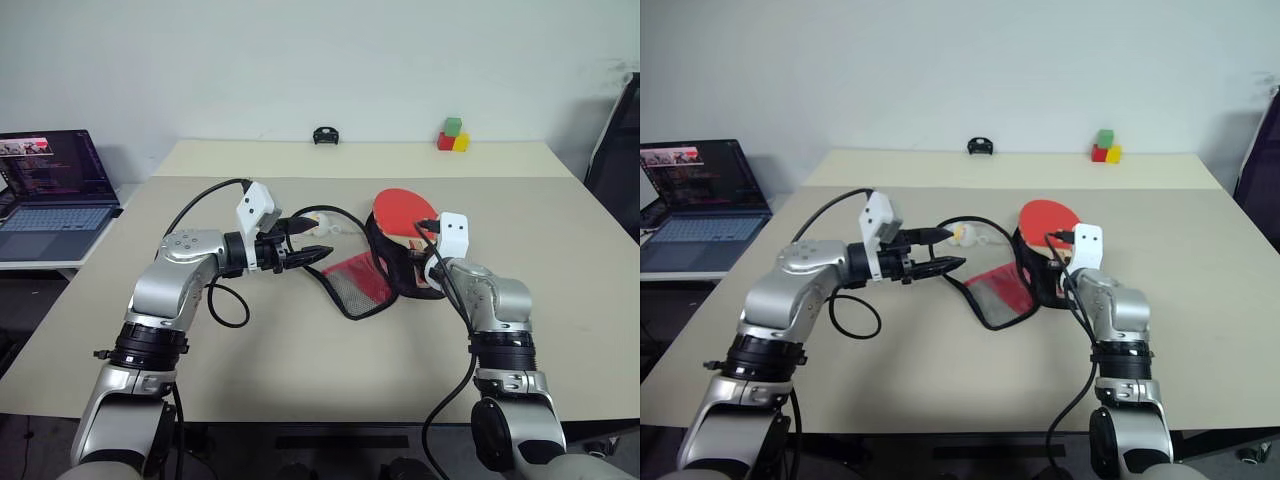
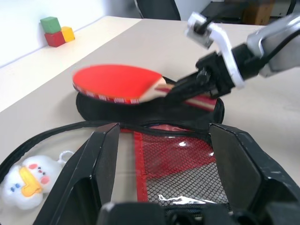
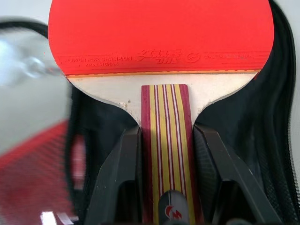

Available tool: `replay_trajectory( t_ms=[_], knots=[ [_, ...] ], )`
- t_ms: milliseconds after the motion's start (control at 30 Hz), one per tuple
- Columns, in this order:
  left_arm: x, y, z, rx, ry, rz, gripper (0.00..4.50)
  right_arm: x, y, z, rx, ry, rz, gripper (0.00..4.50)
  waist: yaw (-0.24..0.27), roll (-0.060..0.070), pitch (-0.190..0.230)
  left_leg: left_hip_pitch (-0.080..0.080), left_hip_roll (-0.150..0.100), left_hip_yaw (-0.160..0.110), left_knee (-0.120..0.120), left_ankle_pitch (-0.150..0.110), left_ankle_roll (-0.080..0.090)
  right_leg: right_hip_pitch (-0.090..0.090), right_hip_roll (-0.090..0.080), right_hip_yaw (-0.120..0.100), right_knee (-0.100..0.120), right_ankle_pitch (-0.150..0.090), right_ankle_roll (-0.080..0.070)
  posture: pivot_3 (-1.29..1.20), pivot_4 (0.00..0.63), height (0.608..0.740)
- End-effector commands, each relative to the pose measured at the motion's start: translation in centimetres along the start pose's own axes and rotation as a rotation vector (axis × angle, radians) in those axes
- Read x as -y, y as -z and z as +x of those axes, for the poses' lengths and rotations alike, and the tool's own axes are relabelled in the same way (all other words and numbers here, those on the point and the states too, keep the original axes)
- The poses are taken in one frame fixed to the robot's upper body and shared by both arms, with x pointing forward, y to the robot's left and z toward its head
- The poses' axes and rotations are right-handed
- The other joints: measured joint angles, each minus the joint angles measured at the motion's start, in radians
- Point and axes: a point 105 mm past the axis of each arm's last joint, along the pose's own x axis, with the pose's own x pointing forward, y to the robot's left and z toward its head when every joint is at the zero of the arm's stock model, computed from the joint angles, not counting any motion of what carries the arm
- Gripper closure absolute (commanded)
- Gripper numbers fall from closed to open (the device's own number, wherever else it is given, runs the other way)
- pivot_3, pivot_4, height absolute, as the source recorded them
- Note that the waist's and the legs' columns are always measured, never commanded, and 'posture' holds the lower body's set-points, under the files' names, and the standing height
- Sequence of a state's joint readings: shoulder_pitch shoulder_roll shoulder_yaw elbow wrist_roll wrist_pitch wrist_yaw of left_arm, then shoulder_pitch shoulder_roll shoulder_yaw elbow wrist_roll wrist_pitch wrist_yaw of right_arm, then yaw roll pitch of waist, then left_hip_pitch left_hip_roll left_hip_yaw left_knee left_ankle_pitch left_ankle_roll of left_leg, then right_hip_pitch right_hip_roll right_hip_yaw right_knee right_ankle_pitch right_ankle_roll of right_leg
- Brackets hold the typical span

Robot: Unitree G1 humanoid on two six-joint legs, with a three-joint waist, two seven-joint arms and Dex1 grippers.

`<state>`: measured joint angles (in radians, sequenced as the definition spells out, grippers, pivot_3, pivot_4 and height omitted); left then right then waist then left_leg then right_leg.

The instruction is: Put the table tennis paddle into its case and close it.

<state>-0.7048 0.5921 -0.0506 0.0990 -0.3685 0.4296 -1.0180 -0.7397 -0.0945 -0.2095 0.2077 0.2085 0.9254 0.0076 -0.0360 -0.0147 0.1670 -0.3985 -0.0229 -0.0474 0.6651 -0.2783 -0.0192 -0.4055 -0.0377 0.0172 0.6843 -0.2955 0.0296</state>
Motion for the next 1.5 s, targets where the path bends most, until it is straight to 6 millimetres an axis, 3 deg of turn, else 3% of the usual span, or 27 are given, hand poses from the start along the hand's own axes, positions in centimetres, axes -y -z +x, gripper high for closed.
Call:
replay_trajectory(
  t_ms=[33, 300, 667, 833, 967, 1233, 1500],
  knots=[
    [-0.3, -1.3, -0.8, 0.029, -0.024, 0.052, 1.21, 0.2, -2.4, -0.2, 0.100, 0.014, -0.033, 3.39, -0.004, 0.000, 0.000, -0.002, 0.000, 0.000, 0.000, 0.001, -0.001, -0.002, 0.000, 0.000, 0.001, 0.000, 0.000, 0.00, 0.150, 0.740],
    [-0.3, -1.2, -0.7, 0.031, -0.028, 0.050, 1.21, 0.5, -1.9, 0.3, 0.092, 0.046, -0.047, 3.39, -0.009, 0.000, 0.000, -0.002, 0.000, 0.000, 0.000, 0.001, -0.001, -0.002, 0.000, 0.000, 0.000, 0.000, 0.000, 0.00, 0.150, 0.740],
    [-0.3, -1.2, -0.7, 0.033, -0.029, 0.051, 1.21, -1.6, -0.7, 0.4, 0.017, -0.028, 0.035, 3.39, -0.016, 0.000, 0.000, -0.001, 0.000, 0.000, 0.000, 0.002, -0.001, -0.002, 0.000, 0.000, 0.003, 0.000, 0.000, 0.00, 0.150, 0.740],
    [-0.4, -1.0, -0.8, 0.031, -0.037, 0.049, 1.21, -1.8, -0.8, 0.2, 0.013, -0.035, 0.024, 1.83, -0.019, 0.000, 0.000, -0.001, 0.000, 0.000, 0.000, 0.002, -0.001, -0.002, 0.000, 0.000, 0.004, 0.000, 0.000, 0.00, 0.150, 0.740],
    [-0.4, -0.9, -1.0, 0.028, -0.044, 0.046, 1.21, -3.2, -1.4, -0.4, 0.030, -0.097, 0.025, 0.48, -0.019, 0.000, 0.000, -0.001, 0.000, 0.000, 0.001, 0.002, 0.000, -0.002, 0.000, 0.000, 0.005, 0.000, 0.000, 0.00, 0.150, 0.740],
    [-1.4, -0.4, -1.7, 0.024, -0.114, 0.031, 1.21, -5.0, -3.0, -3.8, 0.092, -0.233, -0.046, 0.48, -0.018, 0.000, 0.000, -0.001, 0.000, 0.000, 0.001, 0.000, 0.002, -0.002, 0.000, 0.000, 0.005, 0.000, 0.000, 0.00, 0.150, 0.740],
    [-4.0, 3.7, -4.2, -0.060, -0.302, -0.034, 1.21, -0.2, -5.6, -6.0, 0.194, -0.266, -0.143, 0.48, -0.013, 0.000, 0.000, 0.000, 0.000, 0.000, 0.001, 0.000, 0.003, -0.002, 0.000, -0.001, 0.005, 0.000, 0.000, 0.00, 0.150, 0.740]
  ],
)
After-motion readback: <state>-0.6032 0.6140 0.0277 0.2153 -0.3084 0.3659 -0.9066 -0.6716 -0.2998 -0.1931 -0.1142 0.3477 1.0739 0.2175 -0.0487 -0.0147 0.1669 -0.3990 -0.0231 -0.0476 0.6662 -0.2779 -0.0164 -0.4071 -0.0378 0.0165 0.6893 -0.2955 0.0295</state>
